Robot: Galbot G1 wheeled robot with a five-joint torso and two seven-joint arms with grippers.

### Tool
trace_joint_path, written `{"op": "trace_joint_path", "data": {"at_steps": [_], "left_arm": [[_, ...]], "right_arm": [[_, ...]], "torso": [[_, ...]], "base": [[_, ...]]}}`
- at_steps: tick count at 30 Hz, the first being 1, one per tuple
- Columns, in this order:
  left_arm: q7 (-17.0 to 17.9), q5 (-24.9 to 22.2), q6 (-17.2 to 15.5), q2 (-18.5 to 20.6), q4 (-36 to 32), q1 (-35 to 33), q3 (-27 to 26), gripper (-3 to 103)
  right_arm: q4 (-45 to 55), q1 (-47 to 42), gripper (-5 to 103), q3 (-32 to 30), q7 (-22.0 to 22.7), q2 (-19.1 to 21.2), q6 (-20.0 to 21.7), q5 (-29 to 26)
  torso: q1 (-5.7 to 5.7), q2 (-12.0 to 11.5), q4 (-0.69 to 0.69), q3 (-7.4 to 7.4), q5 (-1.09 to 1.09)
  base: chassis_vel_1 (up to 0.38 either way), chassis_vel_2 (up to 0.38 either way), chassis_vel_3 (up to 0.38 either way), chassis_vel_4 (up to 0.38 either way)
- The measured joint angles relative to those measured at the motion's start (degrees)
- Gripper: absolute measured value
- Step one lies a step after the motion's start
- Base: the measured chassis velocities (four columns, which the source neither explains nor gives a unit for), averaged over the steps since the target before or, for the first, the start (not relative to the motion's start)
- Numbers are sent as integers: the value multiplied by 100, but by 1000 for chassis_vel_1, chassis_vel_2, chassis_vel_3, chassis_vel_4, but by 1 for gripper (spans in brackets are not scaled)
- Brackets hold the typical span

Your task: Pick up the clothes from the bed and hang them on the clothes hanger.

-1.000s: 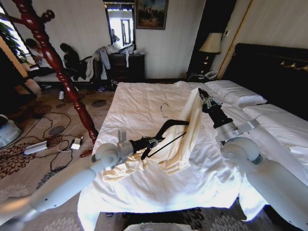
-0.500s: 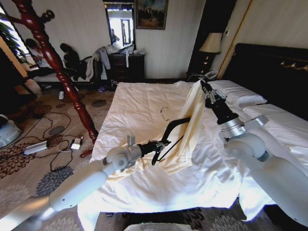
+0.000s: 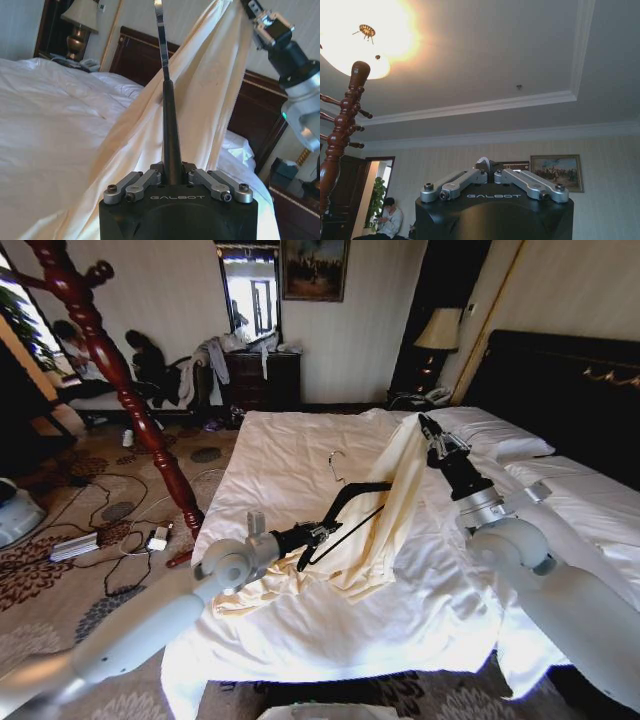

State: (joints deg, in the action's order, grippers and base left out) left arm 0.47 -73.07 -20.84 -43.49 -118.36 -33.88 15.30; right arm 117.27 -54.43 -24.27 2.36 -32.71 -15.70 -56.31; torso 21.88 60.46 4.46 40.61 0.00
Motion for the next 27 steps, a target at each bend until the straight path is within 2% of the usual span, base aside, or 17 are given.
{"op": "trace_joint_path", "data": {"at_steps": [10, 16, 20, 27], "left_arm": [[57, 41, -24, 84, -47, -81, 132, 17], [72, 51, -24, -56, 116, 87, 323, 17], [82, 27, -25, -290, 330, 449, 611, 17], [81, 122, -6, -1013, 956, 967, 977, 17]], "right_arm": [[-50, 62, 1, -126, 32, 40, -2, -49], [187, 26, 1, -116, 58, 47, -3, -103], [244, 2, 1, -59, 51, 19, -5, -103], [372, -112, 1, 9, -48, -17, -136, -125]], "torso": [[0, 0, 0, 0, 0], [-1, 0, 0, 0, 1], [0, 0, 0, 0, 0], [0, 0, 0, 0, -1]], "base": [[0, 0, 0, 0], [0, 0, 0, 0], [0, 0, 0, 0], [0, 0, 0, 0]]}}
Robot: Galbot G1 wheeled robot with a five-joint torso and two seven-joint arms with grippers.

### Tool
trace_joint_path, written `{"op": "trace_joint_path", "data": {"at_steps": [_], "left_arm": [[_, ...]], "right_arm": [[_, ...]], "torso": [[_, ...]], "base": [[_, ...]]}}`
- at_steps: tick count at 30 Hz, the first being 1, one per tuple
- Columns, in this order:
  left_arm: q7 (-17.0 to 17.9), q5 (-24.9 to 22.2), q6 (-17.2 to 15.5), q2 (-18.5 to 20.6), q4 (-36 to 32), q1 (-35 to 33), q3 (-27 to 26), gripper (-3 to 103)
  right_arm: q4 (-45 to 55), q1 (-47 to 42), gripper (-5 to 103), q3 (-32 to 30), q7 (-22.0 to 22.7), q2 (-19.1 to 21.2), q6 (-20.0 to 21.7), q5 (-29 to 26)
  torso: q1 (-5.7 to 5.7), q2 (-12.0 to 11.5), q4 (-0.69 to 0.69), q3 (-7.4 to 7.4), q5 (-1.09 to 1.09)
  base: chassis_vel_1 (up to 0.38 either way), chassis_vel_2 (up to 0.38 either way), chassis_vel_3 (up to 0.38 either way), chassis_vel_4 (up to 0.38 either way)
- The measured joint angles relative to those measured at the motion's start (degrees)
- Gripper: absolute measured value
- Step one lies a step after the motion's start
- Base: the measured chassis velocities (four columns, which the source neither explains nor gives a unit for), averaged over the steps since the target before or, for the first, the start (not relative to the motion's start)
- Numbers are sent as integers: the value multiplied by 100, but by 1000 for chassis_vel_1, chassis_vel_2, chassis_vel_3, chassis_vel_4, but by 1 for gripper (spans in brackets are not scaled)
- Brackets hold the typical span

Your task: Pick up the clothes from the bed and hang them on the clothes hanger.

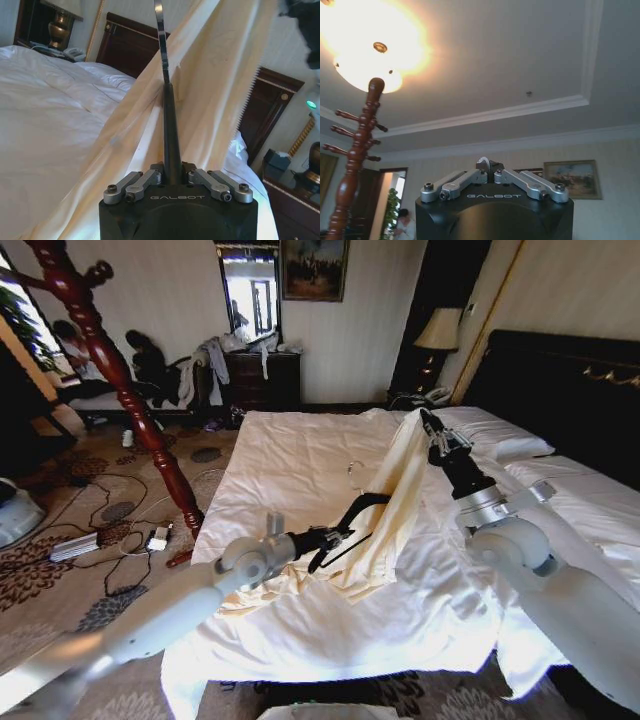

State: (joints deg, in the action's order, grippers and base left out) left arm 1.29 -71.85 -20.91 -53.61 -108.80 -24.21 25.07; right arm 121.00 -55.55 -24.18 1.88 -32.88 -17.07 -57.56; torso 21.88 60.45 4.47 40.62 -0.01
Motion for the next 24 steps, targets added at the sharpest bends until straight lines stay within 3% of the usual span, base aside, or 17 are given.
{"op": "trace_joint_path", "data": {"at_steps": [6, 14, 19, 23, 24], "left_arm": [[3, 70, 14, -525, 480, 161, 18, 17], [1, 94, 20, -642, 537, 232, -68, 17], [3, 69, 21, -564, 293, 230, -198, 17], [3, 61, 21, -435, 127, 228, -267, 17], [3, 61, 21, -435, 127, 228, -267, 17]], "right_arm": [[374, -195, 1, 64, -294, 5, -159, 70], [634, -556, 1, 262, -354, -49, -102, 450], [613, -733, 1, 303, -151, -74, 74, 731], [765, -908, 23, 303, -44, -69, 275, 714], [765, -908, 23, 303, -44, -69, 275, 714]], "torso": [[0, 0, 0, 0, 1], [0, 0, 0, 0, 1], [0, 0, 0, -1, 1], [0, 0, -1, 0, 2], [0, 0, -1, 0, 2]], "base": [[0, 0, 0, 0], [0, 0, 0, 0], [0, 0, 0, 0], [0, 0, 0, 0], [0, 0, 0, 0]]}}
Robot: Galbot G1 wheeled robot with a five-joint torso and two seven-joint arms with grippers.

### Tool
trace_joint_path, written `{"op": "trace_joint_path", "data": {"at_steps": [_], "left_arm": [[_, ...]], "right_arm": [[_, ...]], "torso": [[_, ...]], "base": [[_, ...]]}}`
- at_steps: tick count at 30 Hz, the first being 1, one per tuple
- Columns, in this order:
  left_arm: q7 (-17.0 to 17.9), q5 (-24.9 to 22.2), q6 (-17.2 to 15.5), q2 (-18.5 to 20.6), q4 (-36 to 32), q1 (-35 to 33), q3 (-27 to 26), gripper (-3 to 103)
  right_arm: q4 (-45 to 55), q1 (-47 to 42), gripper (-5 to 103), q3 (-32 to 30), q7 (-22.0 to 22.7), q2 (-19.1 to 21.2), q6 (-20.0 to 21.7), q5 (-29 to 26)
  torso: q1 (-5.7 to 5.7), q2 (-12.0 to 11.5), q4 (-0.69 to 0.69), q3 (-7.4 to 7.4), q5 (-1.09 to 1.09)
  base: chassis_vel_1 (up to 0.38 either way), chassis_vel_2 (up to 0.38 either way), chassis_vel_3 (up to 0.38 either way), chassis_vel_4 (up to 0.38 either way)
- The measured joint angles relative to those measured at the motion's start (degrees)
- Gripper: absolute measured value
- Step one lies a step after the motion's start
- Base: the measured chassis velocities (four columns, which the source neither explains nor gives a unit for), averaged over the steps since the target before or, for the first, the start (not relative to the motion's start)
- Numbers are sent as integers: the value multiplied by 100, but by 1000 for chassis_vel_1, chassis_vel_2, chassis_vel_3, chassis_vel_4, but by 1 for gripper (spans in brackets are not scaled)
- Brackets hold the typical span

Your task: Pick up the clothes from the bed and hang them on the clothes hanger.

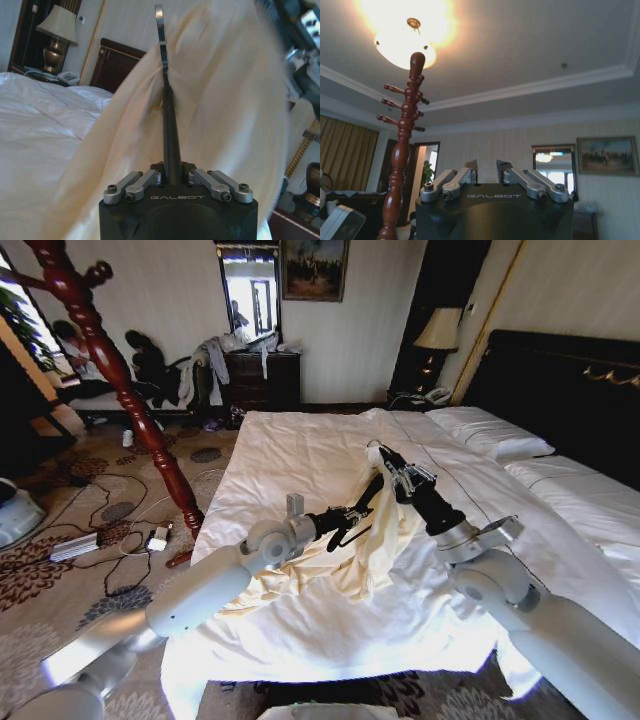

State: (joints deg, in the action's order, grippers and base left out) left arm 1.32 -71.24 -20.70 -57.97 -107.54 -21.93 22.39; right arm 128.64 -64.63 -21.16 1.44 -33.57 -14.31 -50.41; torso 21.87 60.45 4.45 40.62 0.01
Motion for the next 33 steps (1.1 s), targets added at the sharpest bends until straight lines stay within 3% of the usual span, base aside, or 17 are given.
{"op": "trace_joint_path", "data": {"at_steps": [2, 4, 5, 9, 11, 12, 13, 14, 16, 18, 19, 20, 21, 24, 27, 32, 33], "left_arm": [[0, 0, 0, 56, -33, 5, -41, 17], [0, 0, 0, 84, -34, 19, -83, 17], [0, 0, 0, 84, -34, 19, -83, 17], [-143, -22, 1, 180, -42, 34, -188, 17], [-167, -28, 1, 197, -51, 29, -201, 17], [-319, -72, 1, 311, -118, -12, -273, 17], [-359, -81, 1, 339, -131, -22, -286, 17], [-594, -48, 7, 472, -179, -52, -329, 17], [-706, 3, 29, 520, -190, -59, -339, 17], [-1122, 280, 111, 659, -203, -63, -355, 17], [-1413, 525, 164, 742, -203, -63, -356, 17], [-1834, 855, 214, 865, -209, -66, -356, 17], [-1834, 855, 214, 865, -209, -66, -356, 17], [-2363, 1237, 236, 1093, -290, -114, -329, 17], [-2655, 1480, 262, 1293, -346, -184, -324, 17], [-2953, 1760, 435, 1695, -449, -315, -502, 17], [-2953, 1760, 435, 1695, -449, -315, -502, 17]], "right_arm": [[182, -195, 28, 17, 19, 14, 84, -183], [326, -429, 39, 17, -448, 39, -69, -321], [326, -429, 39, 17, -448, 39, -69, -321], [409, -748, 56, -101, -1992, 131, -619, -443], [405, -743, 61, -123, -2139, 141, -659, -488], [357, -638, 66, -279, -2589, 191, -765, -840], [344, -605, 66, -321, -2659, 204, -778, -940], [217, -395, 77, -579, -2935, 302, -783, -1550], [168, -337, 77, -674, -3022, 349, -779, -1735], [-16, -244, 88, -905, -3170, 507, -710, -2106], [-126, -215, 88, -986, -3189, 593, -660, -2220], [-263, -183, 97, -1037, -3161, 676, -598, -2297], [-263, -183, 97, -1037, -3161, 676, -598, -2297], [-572, -126, 99, -1075, -3187, 731, -510, -2337], [-939, -93, 100, -1086, -3651, 768, -434, -2521], [-1803, -151, 100, -1227, -5433, 954, 91, -3013], [-1803, -151, 100, -1227, -5433, 954, 91, -3013]], "torso": [[0, 0, 1, 0, 0], [0, 0, 1, 0, 0], [0, 0, 1, 0, 0], [0, 0, 4, -1, 0], [0, 1, 4, -1, 0], [0, 0, -1, -1, 0], [0, 0, -2, 0, 0], [0, 0, 0, 0, 1], [0, 0, -1, -1, 1], [0, 0, -1, 0, 0], [0, 0, 2, 0, 1], [0, 0, 3, 0, 1], [0, 0, 3, 0, 1], [0, 1, 1, 0, 0], [0, 0, 1, 0, 0], [0, 0, 1, 0, -1], [0, 0, 1, 0, -1]], "base": [[0, 0, 0, 0], [0, 0, 0, 0], [0, 0, 0, 0], [0, 0, 0, 0], [0, 0, 0, 0], [0, 0, 0, 0], [0, 0, 0, 0], [0, 0, 0, 0], [0, 0, 0, 0], [0, 0, 0, 0], [0, 0, 0, 0], [0, 0, 0, 0], [0, 0, 0, 0], [0, 0, 0, 0], [0, 0, 0, 0], [0, 0, 0, 0], [0, 0, 0, 0]]}}
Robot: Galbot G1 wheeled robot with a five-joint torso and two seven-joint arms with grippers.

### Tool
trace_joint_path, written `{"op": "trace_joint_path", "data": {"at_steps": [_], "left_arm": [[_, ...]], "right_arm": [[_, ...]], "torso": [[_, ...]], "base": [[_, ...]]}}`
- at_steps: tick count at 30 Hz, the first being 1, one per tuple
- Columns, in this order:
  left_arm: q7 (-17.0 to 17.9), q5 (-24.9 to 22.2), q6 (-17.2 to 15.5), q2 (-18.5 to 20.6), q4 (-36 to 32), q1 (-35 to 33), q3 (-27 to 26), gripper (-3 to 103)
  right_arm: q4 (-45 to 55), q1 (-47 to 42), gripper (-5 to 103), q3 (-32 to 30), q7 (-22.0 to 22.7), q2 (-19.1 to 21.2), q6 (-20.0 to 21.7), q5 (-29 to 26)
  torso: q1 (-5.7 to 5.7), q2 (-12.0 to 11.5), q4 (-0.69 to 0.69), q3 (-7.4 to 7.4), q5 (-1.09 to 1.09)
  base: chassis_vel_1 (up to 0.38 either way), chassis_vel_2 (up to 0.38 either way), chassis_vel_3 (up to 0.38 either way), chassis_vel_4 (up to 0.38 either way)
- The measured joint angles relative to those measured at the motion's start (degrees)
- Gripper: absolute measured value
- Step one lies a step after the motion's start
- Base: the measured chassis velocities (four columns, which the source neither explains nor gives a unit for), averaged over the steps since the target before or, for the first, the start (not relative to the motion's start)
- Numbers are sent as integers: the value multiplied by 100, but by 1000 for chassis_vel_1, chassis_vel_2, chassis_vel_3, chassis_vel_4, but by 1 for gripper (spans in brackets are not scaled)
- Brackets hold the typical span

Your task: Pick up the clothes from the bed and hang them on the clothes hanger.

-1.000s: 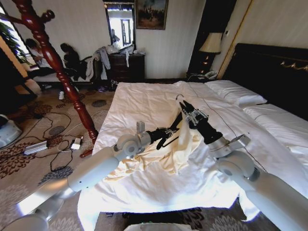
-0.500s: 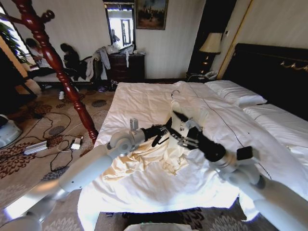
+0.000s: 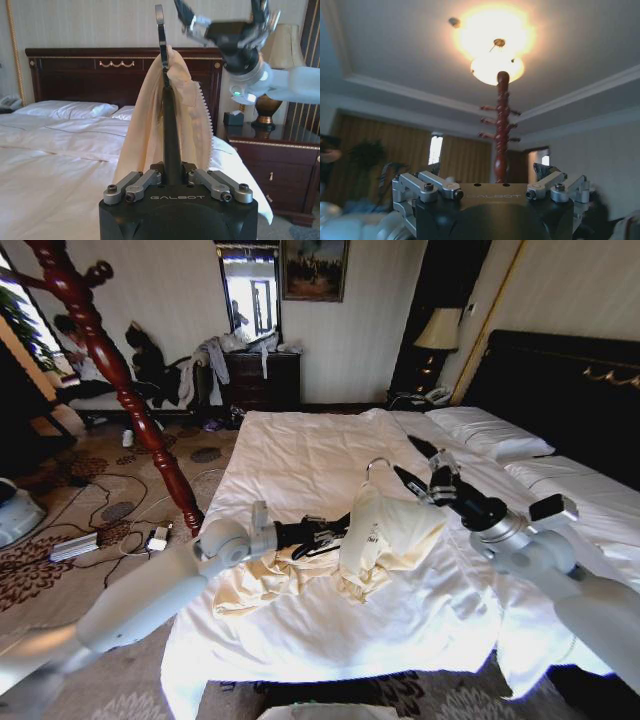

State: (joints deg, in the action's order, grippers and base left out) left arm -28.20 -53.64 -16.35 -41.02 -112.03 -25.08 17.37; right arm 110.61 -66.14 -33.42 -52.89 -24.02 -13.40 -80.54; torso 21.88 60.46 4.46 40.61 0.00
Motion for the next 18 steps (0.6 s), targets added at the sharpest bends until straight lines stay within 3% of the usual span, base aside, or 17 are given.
{"op": "trace_joint_path", "data": {"at_steps": [3, 9, 18], "left_arm": [[-38, -19, 46, 147, -131, -72, -181, 17], [-87, -152, 60, 278, -347, -132, -351, 17], [-144, -101, 75, 5, -405, -87, -101, 17]], "right_arm": [[-510, 50, 100, -106, -840, 115, 290, 16], [-992, 150, 100, -63, -1079, 236, 424, 213], [-1773, 368, 100, 82, -2067, 385, 916, 780]], "torso": [[0, 0, 1, 0, 0], [0, 0, 0, 0, 0], [0, 0, 2, 0, -1]], "base": [[0, 0, 0, 0], [0, 0, 0, 0], [0, 0, 0, 0]]}}
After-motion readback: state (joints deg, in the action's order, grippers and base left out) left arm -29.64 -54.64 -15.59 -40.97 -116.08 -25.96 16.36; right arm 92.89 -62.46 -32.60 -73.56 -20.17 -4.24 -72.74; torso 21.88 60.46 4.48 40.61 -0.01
